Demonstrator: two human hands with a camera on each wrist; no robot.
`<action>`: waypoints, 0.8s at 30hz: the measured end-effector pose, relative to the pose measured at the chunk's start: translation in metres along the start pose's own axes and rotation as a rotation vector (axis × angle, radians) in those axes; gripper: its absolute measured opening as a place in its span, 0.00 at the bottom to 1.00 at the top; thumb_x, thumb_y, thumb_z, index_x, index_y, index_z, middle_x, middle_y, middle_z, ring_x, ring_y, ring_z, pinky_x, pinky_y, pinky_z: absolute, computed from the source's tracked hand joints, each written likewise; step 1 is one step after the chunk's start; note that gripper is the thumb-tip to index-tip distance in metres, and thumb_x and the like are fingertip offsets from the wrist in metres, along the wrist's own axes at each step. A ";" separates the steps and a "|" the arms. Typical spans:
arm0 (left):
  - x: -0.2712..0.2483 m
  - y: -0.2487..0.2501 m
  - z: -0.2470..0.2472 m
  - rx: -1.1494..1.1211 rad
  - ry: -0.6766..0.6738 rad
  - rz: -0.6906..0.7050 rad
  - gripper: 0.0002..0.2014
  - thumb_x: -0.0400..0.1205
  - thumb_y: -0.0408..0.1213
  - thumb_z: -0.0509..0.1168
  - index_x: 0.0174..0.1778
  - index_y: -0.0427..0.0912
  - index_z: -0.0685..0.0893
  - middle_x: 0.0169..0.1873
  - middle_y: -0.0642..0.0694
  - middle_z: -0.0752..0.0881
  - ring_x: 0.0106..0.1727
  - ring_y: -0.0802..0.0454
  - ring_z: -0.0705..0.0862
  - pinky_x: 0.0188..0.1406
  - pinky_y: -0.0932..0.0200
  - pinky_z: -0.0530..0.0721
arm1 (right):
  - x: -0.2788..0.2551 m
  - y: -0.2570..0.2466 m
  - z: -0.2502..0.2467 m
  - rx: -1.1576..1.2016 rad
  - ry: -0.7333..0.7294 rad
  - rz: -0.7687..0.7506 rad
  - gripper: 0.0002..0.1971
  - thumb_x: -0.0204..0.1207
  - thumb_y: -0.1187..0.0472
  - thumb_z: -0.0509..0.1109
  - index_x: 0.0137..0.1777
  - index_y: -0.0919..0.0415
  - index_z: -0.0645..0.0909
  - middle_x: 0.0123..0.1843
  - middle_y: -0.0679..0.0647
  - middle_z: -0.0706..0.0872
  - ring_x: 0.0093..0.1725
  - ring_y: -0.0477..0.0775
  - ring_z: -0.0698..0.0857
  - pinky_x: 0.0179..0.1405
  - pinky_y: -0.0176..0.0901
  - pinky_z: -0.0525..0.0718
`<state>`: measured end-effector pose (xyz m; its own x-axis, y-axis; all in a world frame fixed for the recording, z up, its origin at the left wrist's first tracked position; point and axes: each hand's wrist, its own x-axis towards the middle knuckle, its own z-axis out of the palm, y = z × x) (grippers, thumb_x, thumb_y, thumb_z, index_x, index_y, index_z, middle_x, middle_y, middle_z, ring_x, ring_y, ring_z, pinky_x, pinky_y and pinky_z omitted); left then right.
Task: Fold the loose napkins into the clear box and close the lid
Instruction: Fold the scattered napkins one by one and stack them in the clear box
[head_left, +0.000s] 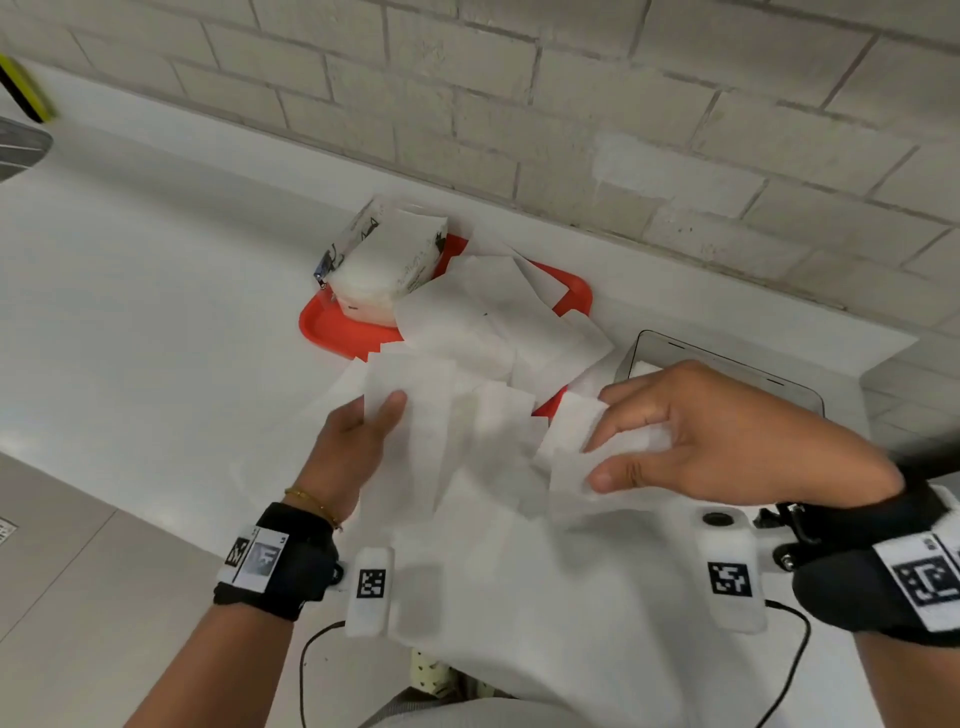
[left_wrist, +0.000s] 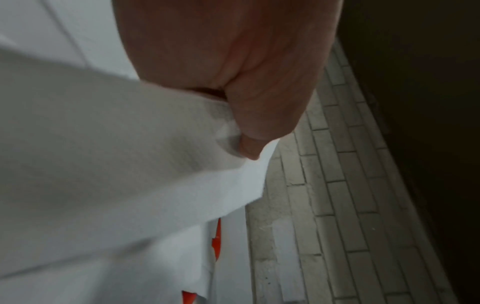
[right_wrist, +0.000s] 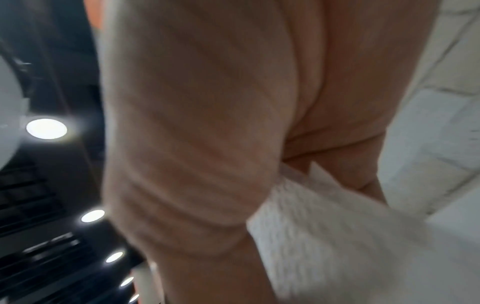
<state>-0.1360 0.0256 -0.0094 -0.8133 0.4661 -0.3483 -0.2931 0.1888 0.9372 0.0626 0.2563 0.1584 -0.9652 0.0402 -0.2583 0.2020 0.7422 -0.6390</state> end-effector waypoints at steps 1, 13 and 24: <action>-0.002 0.007 0.002 0.015 -0.021 0.039 0.13 0.88 0.46 0.69 0.55 0.41 0.93 0.48 0.46 0.95 0.48 0.49 0.93 0.47 0.53 0.88 | 0.001 -0.007 0.001 -0.032 -0.053 -0.025 0.09 0.72 0.42 0.81 0.51 0.37 0.93 0.54 0.26 0.89 0.61 0.27 0.84 0.59 0.19 0.73; -0.042 0.025 0.042 0.004 -0.404 -0.077 0.28 0.86 0.66 0.60 0.61 0.47 0.93 0.56 0.44 0.94 0.60 0.45 0.92 0.63 0.48 0.86 | 0.055 0.005 0.038 0.090 0.123 0.024 0.12 0.74 0.49 0.83 0.56 0.45 0.91 0.53 0.33 0.92 0.57 0.30 0.87 0.63 0.29 0.81; -0.046 0.018 0.040 0.193 -0.553 0.032 0.27 0.89 0.65 0.53 0.63 0.53 0.92 0.61 0.50 0.92 0.67 0.53 0.88 0.73 0.48 0.81 | 0.062 0.015 0.072 0.037 0.219 -0.052 0.09 0.81 0.49 0.78 0.56 0.51 0.90 0.49 0.35 0.91 0.53 0.32 0.86 0.50 0.20 0.77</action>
<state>-0.0839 0.0420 0.0227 -0.4214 0.8463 -0.3260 -0.1336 0.2976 0.9453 0.0178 0.2219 0.0808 -0.9867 0.1497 -0.0637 0.1531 0.7219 -0.6749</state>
